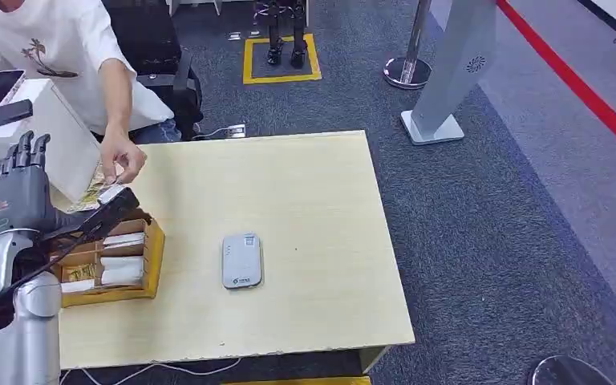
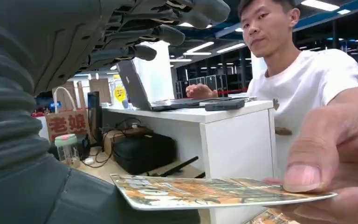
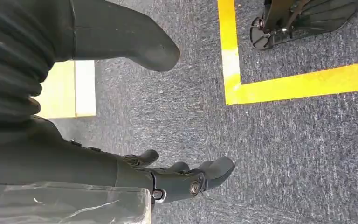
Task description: Pass the card to the sensor for recognition and then transmit it.
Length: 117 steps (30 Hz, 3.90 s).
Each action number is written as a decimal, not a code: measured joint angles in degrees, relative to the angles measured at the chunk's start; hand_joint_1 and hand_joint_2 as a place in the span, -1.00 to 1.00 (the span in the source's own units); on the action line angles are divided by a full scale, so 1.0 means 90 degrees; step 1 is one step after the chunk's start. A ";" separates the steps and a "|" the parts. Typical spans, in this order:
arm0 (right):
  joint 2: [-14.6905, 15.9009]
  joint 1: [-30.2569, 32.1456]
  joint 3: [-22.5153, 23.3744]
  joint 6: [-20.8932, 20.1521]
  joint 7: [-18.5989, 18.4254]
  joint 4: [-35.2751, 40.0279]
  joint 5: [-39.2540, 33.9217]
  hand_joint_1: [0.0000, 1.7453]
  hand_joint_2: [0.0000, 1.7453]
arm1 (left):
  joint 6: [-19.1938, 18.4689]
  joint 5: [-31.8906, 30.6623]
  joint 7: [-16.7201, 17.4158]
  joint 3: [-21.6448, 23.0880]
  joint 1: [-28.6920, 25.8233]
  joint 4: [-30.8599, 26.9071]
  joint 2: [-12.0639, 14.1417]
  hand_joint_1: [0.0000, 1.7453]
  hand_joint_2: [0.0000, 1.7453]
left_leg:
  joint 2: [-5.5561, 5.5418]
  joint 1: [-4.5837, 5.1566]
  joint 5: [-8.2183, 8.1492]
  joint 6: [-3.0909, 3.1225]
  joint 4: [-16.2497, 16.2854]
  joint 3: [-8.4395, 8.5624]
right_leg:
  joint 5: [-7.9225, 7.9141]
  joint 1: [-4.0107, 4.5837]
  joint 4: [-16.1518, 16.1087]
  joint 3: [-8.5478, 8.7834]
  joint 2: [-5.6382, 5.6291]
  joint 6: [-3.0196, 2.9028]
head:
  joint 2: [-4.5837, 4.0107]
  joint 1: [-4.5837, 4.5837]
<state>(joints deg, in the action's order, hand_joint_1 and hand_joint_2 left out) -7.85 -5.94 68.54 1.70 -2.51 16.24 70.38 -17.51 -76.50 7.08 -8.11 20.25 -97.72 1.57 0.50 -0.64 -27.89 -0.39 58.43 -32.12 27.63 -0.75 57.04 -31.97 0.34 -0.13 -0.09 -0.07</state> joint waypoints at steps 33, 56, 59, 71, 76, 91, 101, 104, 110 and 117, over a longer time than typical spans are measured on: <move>0.0000 0.0004 -0.0146 -0.0027 -0.0029 -0.0005 0.0143 -1.00 1.00 | 0.0010 0.0136 -0.0187 0.0063 -0.0227 0.0100 0.0002 1.00 1.00 | -0.0001 0.0000 0.0000 0.0000 0.0000 -0.0002 | 0.0000 0.0000 0.0000 0.0001 0.0000 0.0000 | 0.0000 0.0000; 0.0000 0.0001 -0.0267 -0.0114 0.0044 -0.0051 0.0362 -1.00 1.00 | 0.0265 -0.0170 -0.0192 0.1100 -0.0059 0.1124 -0.0539 1.00 1.00 | -0.0002 0.0001 0.0000 0.0001 0.0007 -0.0003 | -0.0002 -0.0001 -0.0001 0.0001 0.0001 0.0002 | 0.0000 0.0000; 0.0000 0.0000 -0.0296 -0.0119 0.0053 -0.0051 0.0372 -1.00 1.00 | 0.0291 -0.0170 -0.0194 0.1312 -0.0044 0.1292 -0.0695 1.00 1.00 | -0.0002 0.0001 -0.0001 0.0001 0.0008 -0.0003 | -0.0002 -0.0001 -0.0001 0.0001 0.0001 0.0003 | 0.0002 -0.0002; 0.0000 0.0001 -0.0321 -0.0126 0.0046 -0.0051 0.0464 -1.00 1.00 | 0.0488 -0.0148 -0.0189 0.1860 -0.0124 0.1948 -0.1093 1.00 1.00 | -0.0001 0.0001 -0.0002 0.0004 0.0008 -0.0005 | -0.0002 -0.0001 -0.0001 0.0001 0.0001 0.0003 | 0.0000 0.0000; 0.0000 0.0002 -0.0321 -0.0126 0.0046 -0.0051 0.0464 -1.00 1.00 | 0.0493 -0.0155 -0.0189 0.1882 -0.0151 0.1972 -0.1114 1.00 1.00 | -0.0001 0.0001 -0.0002 0.0004 0.0008 -0.0005 | -0.0002 -0.0001 -0.0001 0.0001 0.0001 0.0003 | 0.0000 0.0000; 0.0002 0.0003 -0.0335 -0.0114 0.0022 -0.0051 0.0568 -1.00 1.00 | 0.0624 -0.0284 -0.0063 0.2174 -0.0661 0.2409 -0.1365 1.00 1.00 | -0.0002 0.0001 -0.0003 0.0005 0.0008 -0.0008 | -0.0001 -0.0002 -0.0002 0.0000 0.0001 0.0004 | 0.0000 0.0000; 0.0002 0.0002 -0.0350 -0.0104 -0.0005 -0.0051 0.0559 -1.00 1.00 | 0.0769 -0.0362 -0.0046 0.2176 -0.0881 0.2606 -0.1556 1.00 1.00 | -0.0003 0.0001 -0.0003 0.0005 0.0008 -0.0008 | -0.0001 -0.0002 -0.0002 0.0001 0.0002 0.0004 | 0.0000 0.0000; 0.0002 0.0003 -0.0350 -0.0095 -0.0041 -0.0051 0.0559 -1.00 1.00 | 0.0887 -0.0449 -0.0041 0.2176 -0.1037 0.2637 -0.1647 1.00 1.00 | -0.0003 0.0002 -0.0004 0.0005 0.0008 -0.0009 | -0.0001 -0.0002 -0.0002 0.0000 0.0002 0.0004 | 0.0000 0.0000; 0.0002 0.0003 -0.0347 -0.0056 -0.0046 -0.0051 0.0551 -1.00 1.00 | 0.1022 -0.0532 -0.0044 0.2176 -0.1263 0.2640 -0.1824 1.00 1.00 | -0.0004 0.0002 -0.0005 0.0007 0.0008 -0.0010 | -0.0001 -0.0002 -0.0002 0.0001 0.0004 0.0004 | 0.0000 0.0000; 0.0002 0.0003 -0.0347 -0.0046 -0.0046 -0.0051 0.0551 -1.00 1.00 | 0.1032 -0.0532 -0.0063 0.2176 -0.1313 0.2664 -0.1897 1.00 1.00 | -0.0004 0.0001 -0.0004 0.0007 0.0008 -0.0009 | -0.0001 -0.0002 -0.0002 0.0002 0.0004 0.0005 | 0.0000 0.0000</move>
<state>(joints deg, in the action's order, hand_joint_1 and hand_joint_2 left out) -7.82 -5.91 65.42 1.29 -2.93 15.78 75.34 -8.22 -81.29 6.51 11.47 8.43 -73.75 -15.50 0.47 -0.62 -27.92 -0.33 58.50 -32.20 27.62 -0.76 57.02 -31.96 0.38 -0.09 -0.09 -0.07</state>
